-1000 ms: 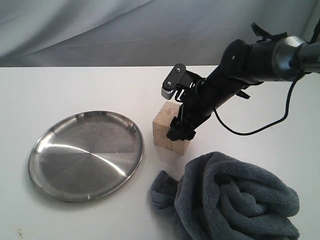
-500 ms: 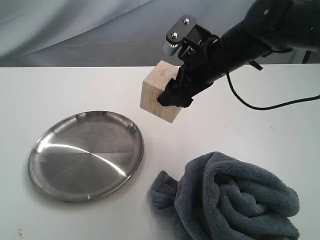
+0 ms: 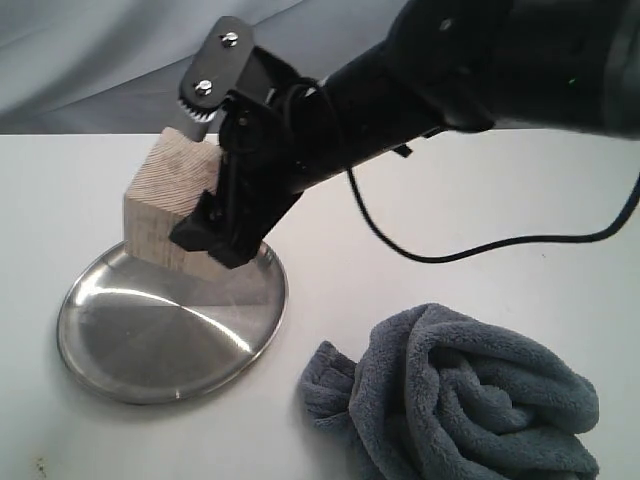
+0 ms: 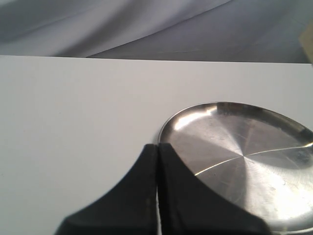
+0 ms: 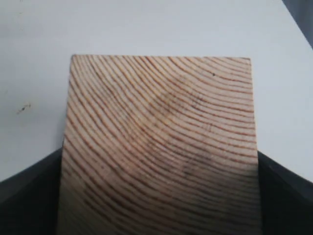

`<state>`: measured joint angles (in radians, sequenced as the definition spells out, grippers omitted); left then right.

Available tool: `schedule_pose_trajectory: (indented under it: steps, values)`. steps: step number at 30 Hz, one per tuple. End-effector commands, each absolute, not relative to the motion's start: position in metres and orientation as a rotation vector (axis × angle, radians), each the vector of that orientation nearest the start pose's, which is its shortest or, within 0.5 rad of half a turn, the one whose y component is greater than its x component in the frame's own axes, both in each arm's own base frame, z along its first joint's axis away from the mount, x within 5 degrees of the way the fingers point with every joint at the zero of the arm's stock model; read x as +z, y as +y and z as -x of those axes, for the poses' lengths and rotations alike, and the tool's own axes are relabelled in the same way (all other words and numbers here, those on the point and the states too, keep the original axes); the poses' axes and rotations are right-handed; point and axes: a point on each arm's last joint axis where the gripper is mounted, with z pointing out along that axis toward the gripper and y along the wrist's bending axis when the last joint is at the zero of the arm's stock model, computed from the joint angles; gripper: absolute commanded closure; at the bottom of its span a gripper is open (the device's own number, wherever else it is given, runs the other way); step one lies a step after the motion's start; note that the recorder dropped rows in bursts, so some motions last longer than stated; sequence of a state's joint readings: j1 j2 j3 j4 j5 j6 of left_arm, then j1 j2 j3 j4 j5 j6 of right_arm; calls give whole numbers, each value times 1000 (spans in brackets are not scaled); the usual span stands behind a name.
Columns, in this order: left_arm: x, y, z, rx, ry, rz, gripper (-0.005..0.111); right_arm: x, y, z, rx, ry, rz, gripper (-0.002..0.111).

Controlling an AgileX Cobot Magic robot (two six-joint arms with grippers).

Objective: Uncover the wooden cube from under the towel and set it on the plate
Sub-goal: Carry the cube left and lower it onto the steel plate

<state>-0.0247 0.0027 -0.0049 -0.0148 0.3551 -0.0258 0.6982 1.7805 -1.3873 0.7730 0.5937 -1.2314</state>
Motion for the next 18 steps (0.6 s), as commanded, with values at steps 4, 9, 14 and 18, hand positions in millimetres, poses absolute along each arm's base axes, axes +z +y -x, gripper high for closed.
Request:
schedule_pose_trajectory:
  steps: [4, 9, 14, 18]
  values:
    - [182, -2, -53, -49, 1829, 10, 107, 255, 320, -296, 480, 1741, 1414, 108]
    - [182, -2, -53, -49, 1829, 10, 107, 236, 340, -315, 538, 1829, 1337, 108]
    - [182, -2, -53, -49, 1829, 10, 107, 218, 360, -331, 613, 1947, 1346, 108]
    - [182, -2, -53, -49, 1829, 10, 107, 203, 366, -347, 501, 2050, 1387, 108]
